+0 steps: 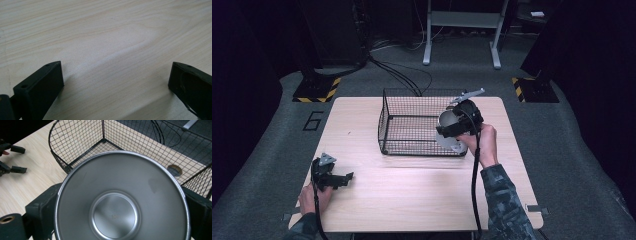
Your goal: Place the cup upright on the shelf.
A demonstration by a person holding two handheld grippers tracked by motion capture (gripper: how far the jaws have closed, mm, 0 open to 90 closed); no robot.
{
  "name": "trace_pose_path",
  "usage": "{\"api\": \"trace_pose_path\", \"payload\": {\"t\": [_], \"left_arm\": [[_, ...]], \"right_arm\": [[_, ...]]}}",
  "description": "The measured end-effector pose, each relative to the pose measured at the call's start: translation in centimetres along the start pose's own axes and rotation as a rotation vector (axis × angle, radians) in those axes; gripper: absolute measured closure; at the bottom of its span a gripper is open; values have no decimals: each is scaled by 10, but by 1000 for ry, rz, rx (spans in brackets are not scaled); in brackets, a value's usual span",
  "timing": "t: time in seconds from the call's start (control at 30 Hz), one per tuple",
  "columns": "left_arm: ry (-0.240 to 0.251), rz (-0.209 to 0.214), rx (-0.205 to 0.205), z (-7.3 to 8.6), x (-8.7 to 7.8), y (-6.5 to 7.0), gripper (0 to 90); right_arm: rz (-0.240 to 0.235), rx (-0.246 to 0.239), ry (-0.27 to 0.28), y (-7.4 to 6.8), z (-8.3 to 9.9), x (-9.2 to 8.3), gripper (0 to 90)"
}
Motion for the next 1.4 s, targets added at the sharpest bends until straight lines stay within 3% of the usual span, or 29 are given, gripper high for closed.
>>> {"api": "trace_pose_path", "payload": {"t": [0.1, 0.5, 0.9, 1.4], "left_arm": [[0, 0, 0, 0, 0, 0, 0], [0, 0, 0, 0, 0, 0, 0], [0, 0, -1, 0, 0, 0, 0], [0, 0, 4, 0, 0, 0, 0]], "right_arm": [[1, -21, -11, -1, -5, 4, 55], [4, -26, -15, -1, -22, 22, 55], [12, -1, -15, 7, -38, 39, 55], [39, 9, -35, 10, -58, 76, 55]]}}
Point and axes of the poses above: each handheld gripper's, and its own axes: x roughly forward along the jaws, z roughly out of its underside, y roughly to its right, the point moved 10 cm from there along x, roughly forward along the jaws, and after that the axes turned 15 degrees about x, right-handed, at the moved point
